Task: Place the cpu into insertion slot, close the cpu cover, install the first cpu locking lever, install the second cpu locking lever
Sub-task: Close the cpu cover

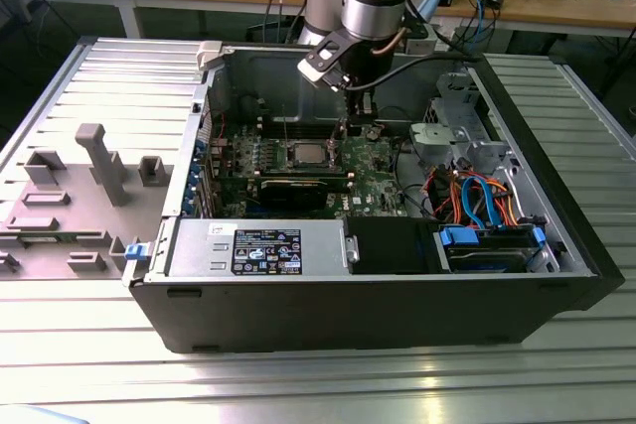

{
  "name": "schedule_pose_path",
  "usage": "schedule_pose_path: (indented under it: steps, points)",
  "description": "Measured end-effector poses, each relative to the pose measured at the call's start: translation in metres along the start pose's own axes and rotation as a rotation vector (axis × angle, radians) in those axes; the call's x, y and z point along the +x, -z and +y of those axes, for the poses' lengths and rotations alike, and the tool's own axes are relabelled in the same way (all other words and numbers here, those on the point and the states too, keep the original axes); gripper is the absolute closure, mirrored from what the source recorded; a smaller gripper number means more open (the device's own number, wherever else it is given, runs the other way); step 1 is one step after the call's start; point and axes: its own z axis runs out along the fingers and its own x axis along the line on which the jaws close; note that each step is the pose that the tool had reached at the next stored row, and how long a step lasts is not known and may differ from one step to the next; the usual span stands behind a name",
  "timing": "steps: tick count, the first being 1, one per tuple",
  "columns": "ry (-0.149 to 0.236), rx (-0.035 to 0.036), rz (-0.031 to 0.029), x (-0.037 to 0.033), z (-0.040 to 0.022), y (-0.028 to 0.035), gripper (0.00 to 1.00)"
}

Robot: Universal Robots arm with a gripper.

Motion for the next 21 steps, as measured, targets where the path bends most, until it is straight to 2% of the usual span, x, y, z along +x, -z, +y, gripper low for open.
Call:
schedule_pose_path:
  steps: [21]
  points:
    - [0.0,0.0001,-0.0001,0.0008,-0.0144,0.0002,0.89]
